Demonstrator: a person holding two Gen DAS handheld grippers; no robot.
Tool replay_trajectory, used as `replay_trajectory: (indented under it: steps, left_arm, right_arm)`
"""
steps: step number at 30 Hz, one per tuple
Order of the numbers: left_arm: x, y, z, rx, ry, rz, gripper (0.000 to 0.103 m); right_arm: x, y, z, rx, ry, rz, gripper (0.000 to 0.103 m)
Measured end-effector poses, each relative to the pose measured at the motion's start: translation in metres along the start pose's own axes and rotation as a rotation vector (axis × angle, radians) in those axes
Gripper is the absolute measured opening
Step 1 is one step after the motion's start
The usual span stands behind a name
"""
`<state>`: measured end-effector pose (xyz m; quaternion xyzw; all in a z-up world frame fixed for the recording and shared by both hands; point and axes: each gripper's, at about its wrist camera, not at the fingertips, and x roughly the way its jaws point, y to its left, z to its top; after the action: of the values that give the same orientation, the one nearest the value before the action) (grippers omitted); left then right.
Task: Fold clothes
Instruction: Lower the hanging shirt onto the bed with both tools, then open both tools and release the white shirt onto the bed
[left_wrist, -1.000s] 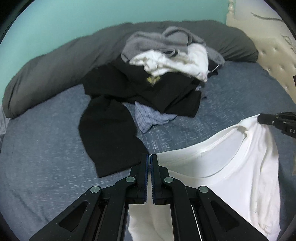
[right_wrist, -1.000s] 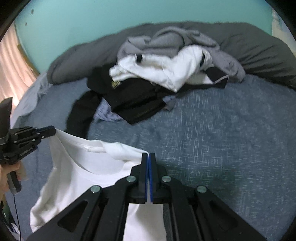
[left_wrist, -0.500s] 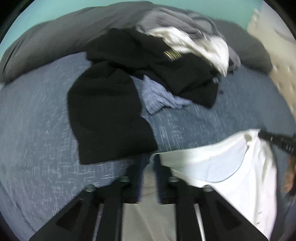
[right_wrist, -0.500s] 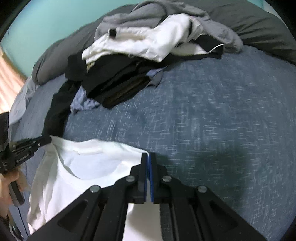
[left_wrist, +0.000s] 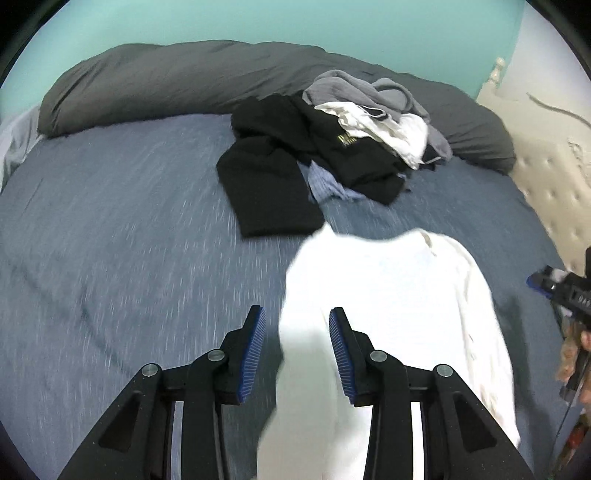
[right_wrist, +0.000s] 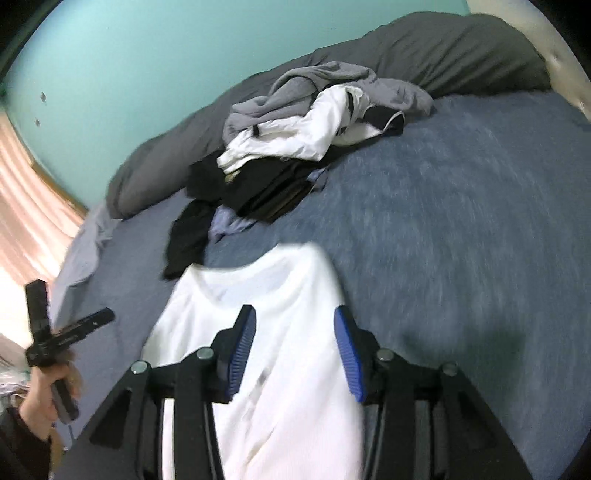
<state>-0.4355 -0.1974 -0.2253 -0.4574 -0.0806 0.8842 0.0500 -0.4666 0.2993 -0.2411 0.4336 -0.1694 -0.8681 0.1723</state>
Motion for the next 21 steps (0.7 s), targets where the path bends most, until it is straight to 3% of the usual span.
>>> replay_trajectory:
  steps: [10, 21]
  left_arm:
    - [-0.066, 0.006, -0.11, -0.009, 0.062, -0.022, 0.039]
    - [-0.097, 0.028, -0.209, -0.057, 0.148, 0.045, 0.039]
  right_arm:
    - [-0.076, 0.03, -0.112, -0.009, -0.033, 0.07, 0.045]
    - [-0.097, 0.036, -0.187, 0.005, -0.033, 0.114, 0.047]
